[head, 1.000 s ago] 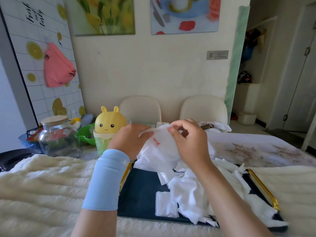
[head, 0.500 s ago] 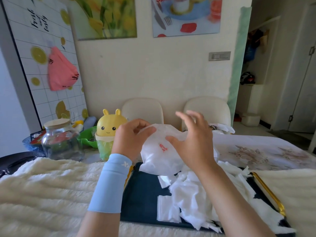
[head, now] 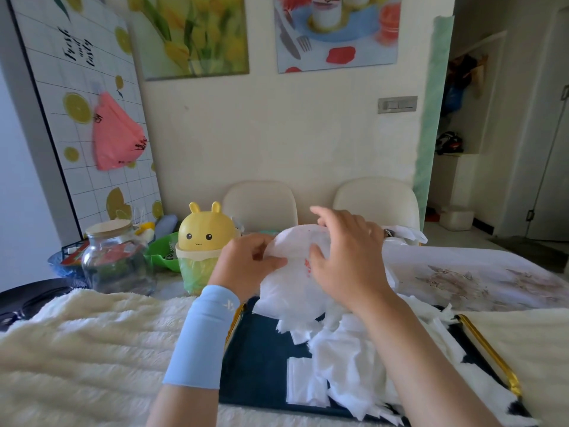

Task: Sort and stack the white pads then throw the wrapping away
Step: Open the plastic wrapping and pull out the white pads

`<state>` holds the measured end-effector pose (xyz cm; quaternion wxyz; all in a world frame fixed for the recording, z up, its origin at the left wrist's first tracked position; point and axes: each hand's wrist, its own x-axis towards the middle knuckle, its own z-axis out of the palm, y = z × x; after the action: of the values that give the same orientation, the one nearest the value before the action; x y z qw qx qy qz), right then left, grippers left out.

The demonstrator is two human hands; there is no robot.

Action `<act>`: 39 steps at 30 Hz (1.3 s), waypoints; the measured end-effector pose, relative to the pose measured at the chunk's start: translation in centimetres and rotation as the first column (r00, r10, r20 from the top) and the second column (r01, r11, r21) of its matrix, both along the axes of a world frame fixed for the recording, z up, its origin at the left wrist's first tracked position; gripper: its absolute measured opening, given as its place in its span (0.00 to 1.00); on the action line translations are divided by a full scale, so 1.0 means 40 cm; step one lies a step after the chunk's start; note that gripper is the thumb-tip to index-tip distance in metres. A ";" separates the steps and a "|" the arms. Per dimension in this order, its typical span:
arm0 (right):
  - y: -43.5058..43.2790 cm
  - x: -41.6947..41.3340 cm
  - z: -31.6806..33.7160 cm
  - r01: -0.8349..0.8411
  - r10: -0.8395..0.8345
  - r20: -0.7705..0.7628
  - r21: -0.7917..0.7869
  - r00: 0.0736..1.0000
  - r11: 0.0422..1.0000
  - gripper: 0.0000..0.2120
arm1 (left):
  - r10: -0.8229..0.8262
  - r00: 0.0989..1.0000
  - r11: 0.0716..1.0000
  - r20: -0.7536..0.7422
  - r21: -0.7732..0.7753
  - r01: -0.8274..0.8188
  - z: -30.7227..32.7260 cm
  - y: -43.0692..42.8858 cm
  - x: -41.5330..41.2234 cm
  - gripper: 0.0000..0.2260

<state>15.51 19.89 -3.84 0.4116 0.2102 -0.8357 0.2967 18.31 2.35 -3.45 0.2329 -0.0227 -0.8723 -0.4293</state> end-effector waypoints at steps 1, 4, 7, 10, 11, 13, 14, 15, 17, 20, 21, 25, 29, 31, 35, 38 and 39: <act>-0.002 0.001 -0.001 -0.007 0.007 -0.001 0.024 1.000 1.000 0.15 | -0.011 1.000 1.000 -0.015 -0.027 0.010 0.001 0.001 -0.001 0.06; 0.000 0.000 0.007 0.011 -0.012 -0.040 -0.028 0.999 1.000 0.07 | -0.072 0.996 0.995 0.046 -0.065 0.074 0.010 0.003 0.004 0.10; 0.005 -0.009 0.009 0.069 -0.075 -0.063 -0.099 0.995 0.993 0.10 | -0.128 0.989 0.991 0.081 -0.036 0.131 0.008 0.009 0.008 0.06; 0.007 -0.012 0.010 0.129 -0.142 -0.119 -0.110 0.983 0.986 0.10 | -0.049 0.999 0.999 0.017 -0.008 0.049 0.007 0.013 0.002 0.07; 0.007 -0.013 0.008 0.151 -0.165 -0.133 -0.106 0.977 0.983 0.12 | -0.009 1.000 1.000 0.020 0.018 0.008 0.005 0.010 -0.003 0.09; 0.012 -0.018 0.003 0.175 -0.190 -0.110 -0.129 0.976 0.976 0.25 | 0.082 0.996 0.990 0.038 0.110 -0.085 -0.001 -0.002 -0.010 0.13; 0.018 -0.019 0.001 0.162 -0.176 -0.074 -0.165 0.982 0.973 0.30 | 0.126 0.991 0.977 0.044 0.169 -0.131 -0.002 -0.010 -0.012 0.14; 0.024 -0.020 -0.005 0.139 -0.144 -0.008 -0.204 0.990 0.969 0.33 | 0.171 0.984 0.958 0.042 0.227 -0.176 -0.005 -0.019 -0.014 0.15; 0.035 -0.023 -0.014 0.068 -0.003 0.240 -0.263 0.971 0.962 0.35 | 0.233 0.972 0.918 0.025 0.324 -0.228 -0.009 -0.037 -0.020 0.16; 0.029 -0.031 -0.035 -0.045 0.294 0.596 -0.396 0.747 0.917 0.29 | 0.236 0.972 0.885 0.011 0.410 -0.220 -0.006 -0.042 -0.021 0.23; 0.027 -0.038 -0.043 -0.073 0.336 0.602 -0.417 0.725 0.906 0.23 | 0.232 0.973 0.887 0.011 0.408 -0.217 -0.006 -0.041 -0.022 0.23; 0.021 -0.051 -0.058 -0.087 0.363 0.495 -0.495 0.789 0.864 0.08 | 0.256 0.967 0.891 -0.013 0.390 -0.231 0.004 -0.036 -0.021 0.21; 0.022 -0.045 -0.047 -0.137 0.452 0.493 -0.549 0.744 0.825 0.19 | 0.206 0.978 0.880 -0.011 0.440 -0.181 0.007 -0.033 -0.014 0.21; 0.026 -0.047 -0.042 -0.121 0.401 0.457 -0.527 0.794 0.841 0.10 | 0.184 0.983 0.889 -0.014 0.429 -0.160 0.005 -0.023 -0.009 0.16; 0.045 -0.041 -0.017 -0.049 0.471 0.437 -0.691 0.767 0.721 0.11 | 0.147 0.989 0.882 0.021 0.451 -0.140 0.003 -0.029 -0.012 0.07; 0.053 -0.035 -0.005 -0.044 0.488 0.459 -0.693 0.743 0.719 0.11 | 0.072 0.996 0.883 0.057 0.460 -0.090 0.003 -0.033 -0.013 0.04; 0.051 -0.037 -0.009 -0.050 0.496 0.458 -0.695 0.737 0.717 0.13 | 0.049 0.998 0.874 0.041 0.482 -0.062 0.003 -0.026 -0.012 0.05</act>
<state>14.02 21.92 -4.20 0.1092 0.0765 -0.7246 0.6762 17.84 1.29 -3.31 0.2316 0.0670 -0.7409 -0.6268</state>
